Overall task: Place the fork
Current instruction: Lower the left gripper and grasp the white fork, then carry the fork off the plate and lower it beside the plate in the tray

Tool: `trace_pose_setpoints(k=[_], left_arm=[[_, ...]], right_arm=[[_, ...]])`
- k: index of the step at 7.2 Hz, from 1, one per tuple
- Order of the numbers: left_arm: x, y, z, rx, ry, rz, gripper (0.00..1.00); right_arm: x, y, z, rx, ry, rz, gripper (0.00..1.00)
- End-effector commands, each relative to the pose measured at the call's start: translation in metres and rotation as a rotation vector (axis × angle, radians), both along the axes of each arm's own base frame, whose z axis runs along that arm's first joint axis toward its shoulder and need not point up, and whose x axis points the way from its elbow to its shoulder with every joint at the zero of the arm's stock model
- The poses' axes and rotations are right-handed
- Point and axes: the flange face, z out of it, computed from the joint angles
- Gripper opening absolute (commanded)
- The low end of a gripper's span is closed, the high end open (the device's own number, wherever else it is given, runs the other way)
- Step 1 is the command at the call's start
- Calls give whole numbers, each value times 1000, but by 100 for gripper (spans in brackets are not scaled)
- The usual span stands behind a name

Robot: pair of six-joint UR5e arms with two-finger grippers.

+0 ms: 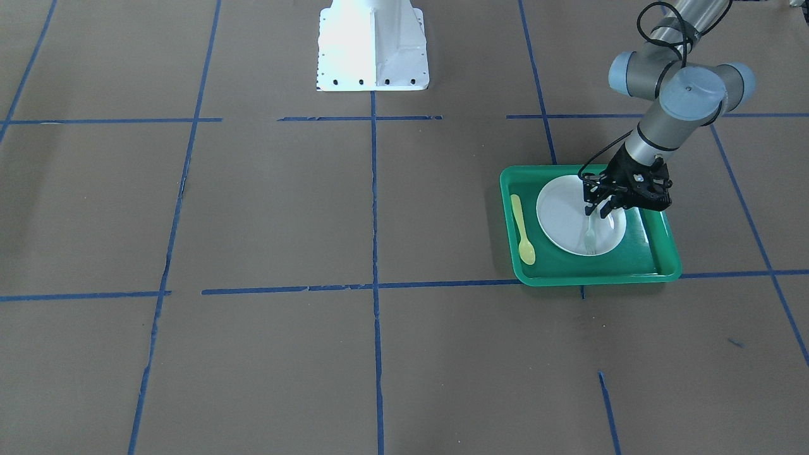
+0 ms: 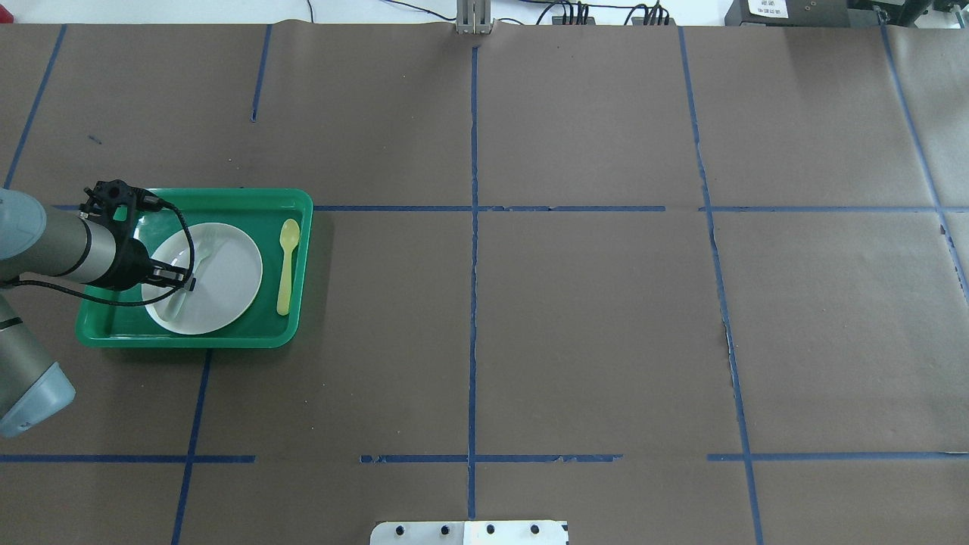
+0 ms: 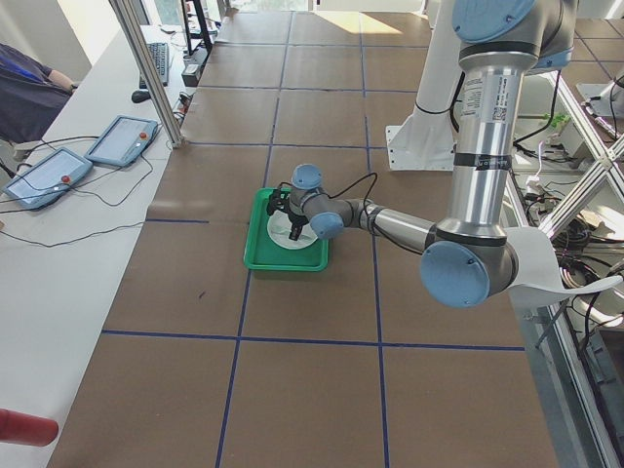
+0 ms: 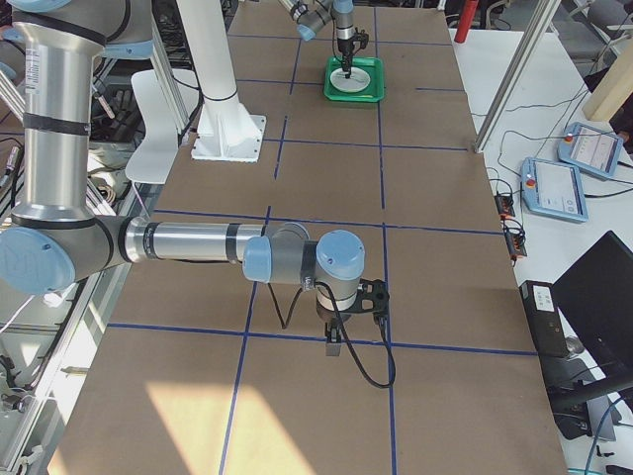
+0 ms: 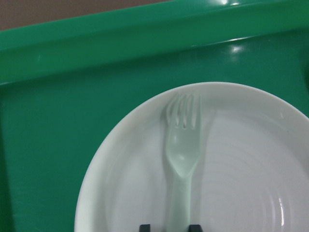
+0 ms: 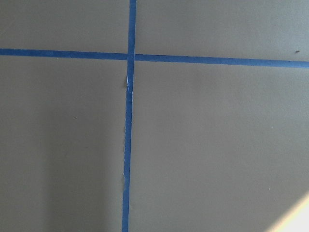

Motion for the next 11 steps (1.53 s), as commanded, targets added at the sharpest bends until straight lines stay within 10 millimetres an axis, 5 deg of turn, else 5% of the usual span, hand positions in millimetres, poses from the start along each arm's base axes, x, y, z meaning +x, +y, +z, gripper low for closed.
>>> trace_pose_setpoints(k=[1, 5, 9, 11], left_arm=[[0, 0, 0, -7, 0, -5, 39], [0, 0, -2, -9, 0, -4, 0], [-8, 5, -13, -35, 54, 42, 0], [-63, -21, -8, -83, 86, -18, 0]], right_arm=[[0, 0, -1, 2, 0, 0, 100], [0, 0, 0, 0, 0, 0, 100], [0, 0, -1, 2, 0, 0, 100], [0, 0, 0, 0, 0, 0, 100]])
